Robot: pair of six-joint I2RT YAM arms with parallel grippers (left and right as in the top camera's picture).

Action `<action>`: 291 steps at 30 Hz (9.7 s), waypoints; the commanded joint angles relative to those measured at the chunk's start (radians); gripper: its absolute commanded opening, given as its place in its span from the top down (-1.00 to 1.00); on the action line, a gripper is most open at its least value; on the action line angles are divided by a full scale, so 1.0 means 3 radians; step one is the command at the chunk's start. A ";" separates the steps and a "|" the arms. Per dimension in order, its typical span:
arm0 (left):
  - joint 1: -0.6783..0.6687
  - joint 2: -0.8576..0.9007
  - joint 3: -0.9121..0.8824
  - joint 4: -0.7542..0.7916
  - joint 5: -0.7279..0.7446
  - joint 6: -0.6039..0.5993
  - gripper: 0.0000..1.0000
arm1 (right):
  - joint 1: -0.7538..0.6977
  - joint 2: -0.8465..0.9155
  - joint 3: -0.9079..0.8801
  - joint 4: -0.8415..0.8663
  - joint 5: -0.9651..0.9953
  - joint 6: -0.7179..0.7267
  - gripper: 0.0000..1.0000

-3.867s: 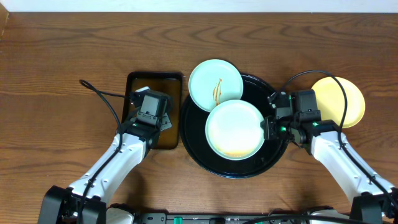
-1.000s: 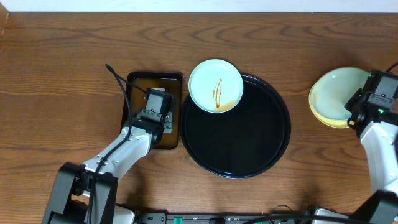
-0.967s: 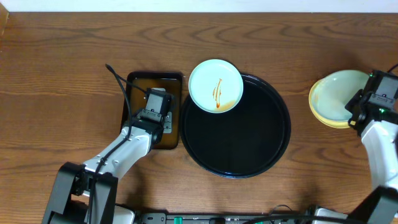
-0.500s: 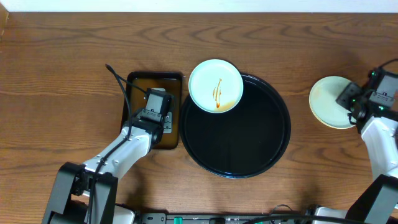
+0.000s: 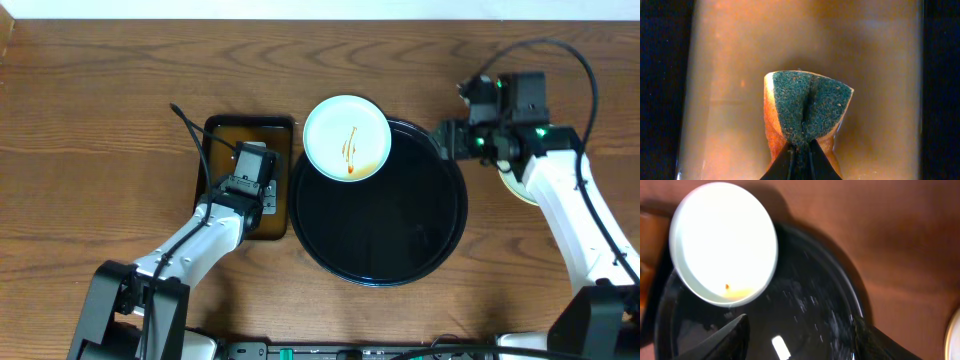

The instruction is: Clean dirty plates on tray and stack at the side

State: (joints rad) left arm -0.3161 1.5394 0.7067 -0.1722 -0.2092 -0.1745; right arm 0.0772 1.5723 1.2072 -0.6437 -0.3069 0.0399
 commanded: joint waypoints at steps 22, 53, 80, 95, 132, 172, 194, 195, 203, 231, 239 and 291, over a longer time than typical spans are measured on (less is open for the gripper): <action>0.0011 -0.0013 -0.0008 -0.0009 -0.0041 0.0067 0.85 | 0.0600 0.1587 0.0415 0.0713 -0.0361 0.0326 0.06; 0.0011 -0.0013 -0.0008 0.0017 -0.0041 0.0069 0.85 | 0.0595 0.1521 0.0401 -0.0595 0.0572 0.0440 0.97; 0.0149 0.0481 -0.0008 0.0940 -0.0041 0.0071 -0.27 | 0.0596 0.1212 0.0375 -0.1085 0.0833 0.0488 0.98; 0.0149 0.0251 -0.0008 0.1024 -0.0037 0.0317 0.86 | 0.0595 0.1212 0.0375 -0.1097 0.0834 0.0487 0.98; 0.0150 0.0149 -0.0010 0.0786 0.0225 0.0292 0.86 | 0.0595 0.1212 0.0375 -0.1122 0.0835 0.0484 0.98; 0.0149 -0.0987 -0.0010 0.1556 0.0224 0.0295 0.85 | 0.0595 0.1212 0.0375 -0.1110 0.0834 0.0463 0.98; 0.0132 -0.0802 -0.0010 0.0891 0.0553 0.0052 0.85 | 0.0596 0.1212 0.0375 -0.1027 0.0833 0.0463 0.98; 0.0132 -0.0715 -0.0011 0.0844 0.0629 0.0052 0.86 | 0.0596 0.1212 0.0375 -0.1007 0.0833 0.0463 0.98; 0.0123 -0.0300 -0.0010 0.0818 0.1106 0.0055 0.86 | 0.0596 0.1214 0.0305 -0.0837 0.0650 0.0463 0.98; -0.1184 0.0291 -0.0009 0.1942 0.1606 -0.2207 0.86 | 0.0779 0.1214 -0.0060 -0.0453 0.0184 0.0577 0.98; -0.1293 0.0582 -0.0009 0.2031 0.1595 -0.3009 0.85 | 0.0779 0.1214 -0.0060 -0.0469 0.0184 0.0577 0.98; -0.1567 0.0591 0.0023 0.1520 0.0889 -0.0708 0.86 | 0.0801 0.1214 -0.0060 -0.0484 0.0186 0.0575 0.98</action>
State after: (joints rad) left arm -0.7826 1.6886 0.7136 0.2893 0.1608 -0.4915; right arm 0.2935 1.9278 1.2064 -0.7826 -0.2543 0.2016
